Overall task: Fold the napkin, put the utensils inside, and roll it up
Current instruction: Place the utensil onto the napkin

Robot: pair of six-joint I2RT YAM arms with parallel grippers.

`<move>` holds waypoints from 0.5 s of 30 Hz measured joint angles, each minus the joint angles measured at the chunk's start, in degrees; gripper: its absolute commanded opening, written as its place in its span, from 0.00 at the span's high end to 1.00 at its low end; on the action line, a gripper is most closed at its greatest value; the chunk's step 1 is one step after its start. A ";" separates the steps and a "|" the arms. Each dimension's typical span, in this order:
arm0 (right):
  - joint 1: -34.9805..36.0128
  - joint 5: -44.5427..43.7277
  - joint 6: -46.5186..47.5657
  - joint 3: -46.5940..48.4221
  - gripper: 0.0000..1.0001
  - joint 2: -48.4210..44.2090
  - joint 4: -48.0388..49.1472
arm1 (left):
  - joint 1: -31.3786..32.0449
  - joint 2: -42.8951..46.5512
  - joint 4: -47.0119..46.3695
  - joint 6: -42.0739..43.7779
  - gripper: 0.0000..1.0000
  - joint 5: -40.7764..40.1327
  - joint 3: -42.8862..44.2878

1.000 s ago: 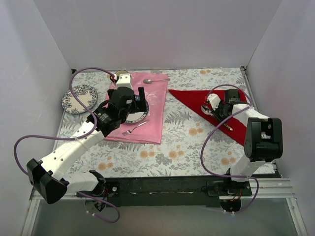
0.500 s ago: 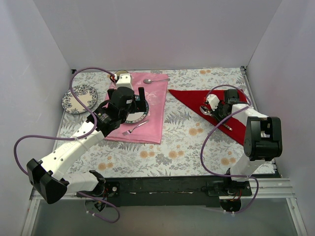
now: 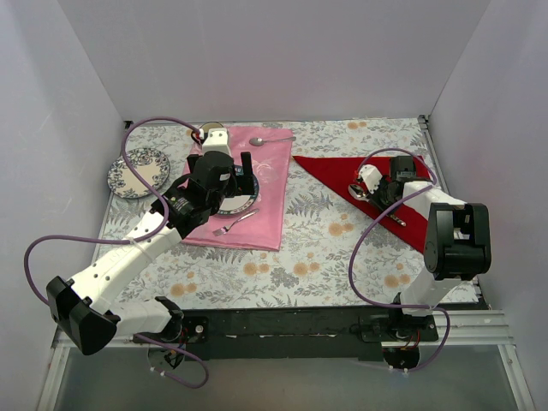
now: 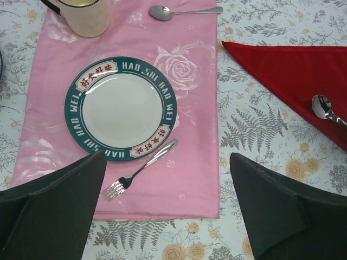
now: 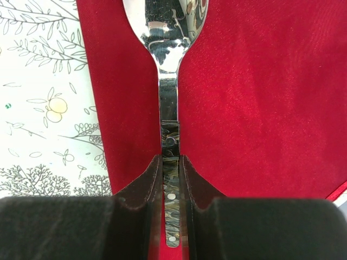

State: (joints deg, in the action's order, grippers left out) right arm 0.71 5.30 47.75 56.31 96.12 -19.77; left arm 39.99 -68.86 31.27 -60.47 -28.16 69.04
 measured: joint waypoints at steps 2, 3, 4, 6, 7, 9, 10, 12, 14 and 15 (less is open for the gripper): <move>0.00 0.00 0.09 -0.15 0.99 0.00 0.39 | 0.00 0.00 0.00 0.02 0.02 0.00 0.00; 0.00 0.02 0.09 -0.31 0.99 0.00 0.61 | 0.00 0.00 0.00 0.04 0.02 0.02 0.00; 0.00 0.02 0.11 -0.52 0.99 0.00 0.72 | 0.00 0.00 0.00 0.04 0.02 0.00 0.00; 0.00 0.00 0.11 -0.85 0.99 0.00 0.79 | 0.00 0.00 0.00 0.04 0.02 0.00 0.00; 0.00 0.02 0.11 -0.98 0.99 0.00 0.85 | 0.00 0.00 0.00 0.04 0.02 0.00 0.00; 0.00 -0.02 0.11 -1.07 0.96 0.00 1.01 | 0.00 0.00 0.00 0.04 0.02 0.00 0.00; 0.00 -0.07 0.11 -1.25 0.95 0.00 1.36 | 0.00 0.00 0.00 0.04 0.02 0.02 0.00; 0.00 -0.20 0.11 -1.44 0.89 -0.02 1.84 | 0.00 0.00 0.00 0.04 0.02 0.02 -0.02; 0.00 -0.31 0.11 -1.49 0.84 -0.02 2.10 | 0.00 0.04 0.00 0.04 0.02 0.02 -0.07; 0.00 -0.39 0.09 -1.49 0.79 -0.02 2.14 | 0.00 0.07 0.00 0.04 0.02 0.02 -0.11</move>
State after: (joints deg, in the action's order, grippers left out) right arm 0.71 4.91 47.83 54.83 96.09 -17.63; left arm 39.99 -68.79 31.27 -60.42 -28.14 68.93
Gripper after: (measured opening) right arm 0.201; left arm 0.982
